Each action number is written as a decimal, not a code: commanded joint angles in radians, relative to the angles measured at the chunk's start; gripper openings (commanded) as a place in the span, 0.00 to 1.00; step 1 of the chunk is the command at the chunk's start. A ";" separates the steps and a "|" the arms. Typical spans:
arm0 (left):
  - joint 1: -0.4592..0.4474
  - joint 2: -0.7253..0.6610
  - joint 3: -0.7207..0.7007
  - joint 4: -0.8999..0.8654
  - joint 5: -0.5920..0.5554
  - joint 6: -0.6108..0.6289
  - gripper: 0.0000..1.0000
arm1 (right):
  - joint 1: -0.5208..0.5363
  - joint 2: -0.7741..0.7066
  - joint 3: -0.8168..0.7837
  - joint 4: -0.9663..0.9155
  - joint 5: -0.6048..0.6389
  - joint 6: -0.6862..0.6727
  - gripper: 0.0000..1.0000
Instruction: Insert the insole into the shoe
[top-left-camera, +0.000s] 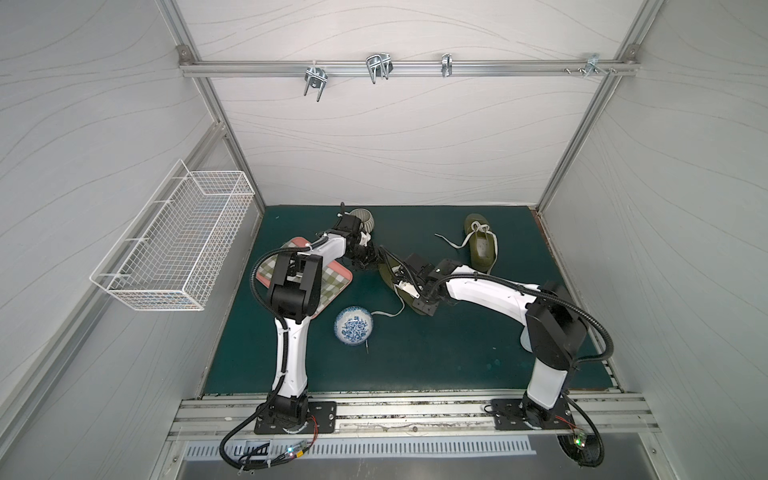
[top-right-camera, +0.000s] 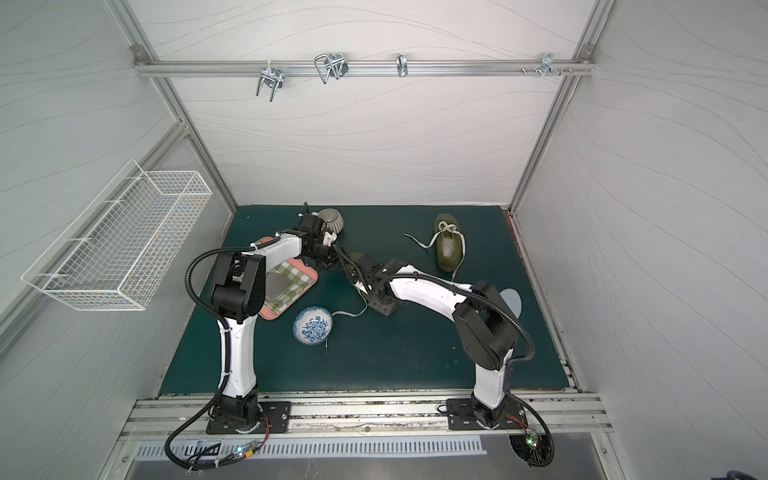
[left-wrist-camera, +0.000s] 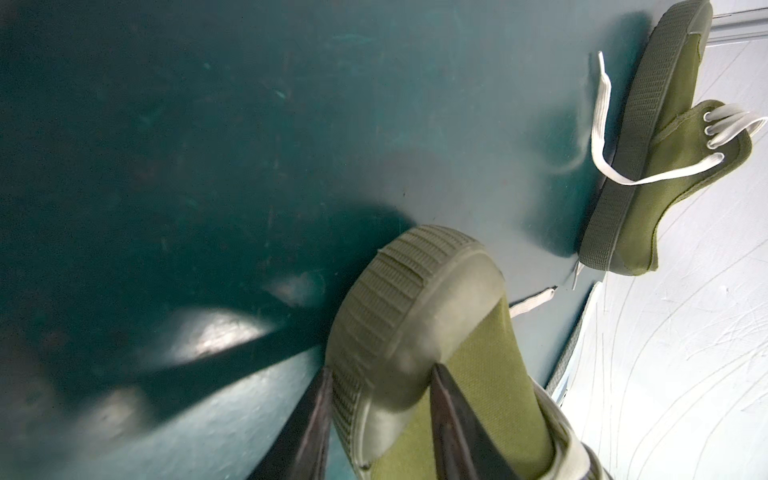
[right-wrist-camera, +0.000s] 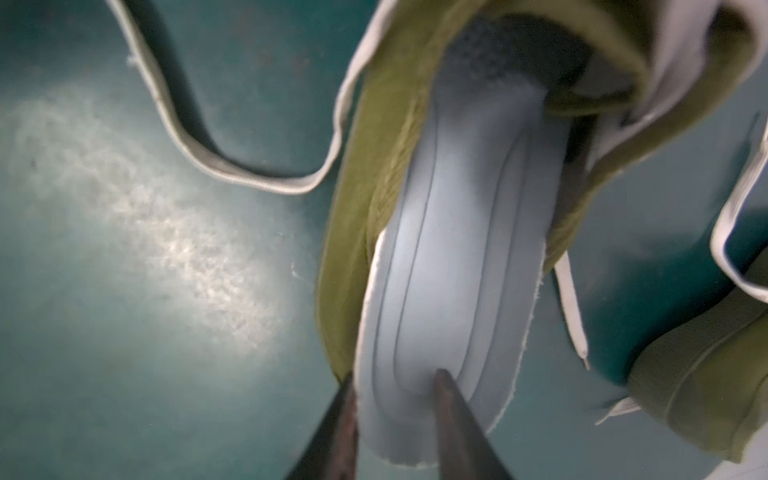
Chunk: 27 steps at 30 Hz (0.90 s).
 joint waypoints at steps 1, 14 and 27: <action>-0.007 -0.003 -0.002 -0.020 0.004 -0.002 0.39 | 0.010 0.008 -0.005 0.051 0.035 -0.027 0.16; -0.007 0.000 -0.002 -0.020 0.008 -0.002 0.37 | -0.098 0.014 0.103 -0.012 -0.325 -0.010 0.00; -0.007 -0.001 -0.003 -0.020 0.009 -0.003 0.37 | -0.162 0.147 0.152 -0.021 -0.464 -0.006 0.00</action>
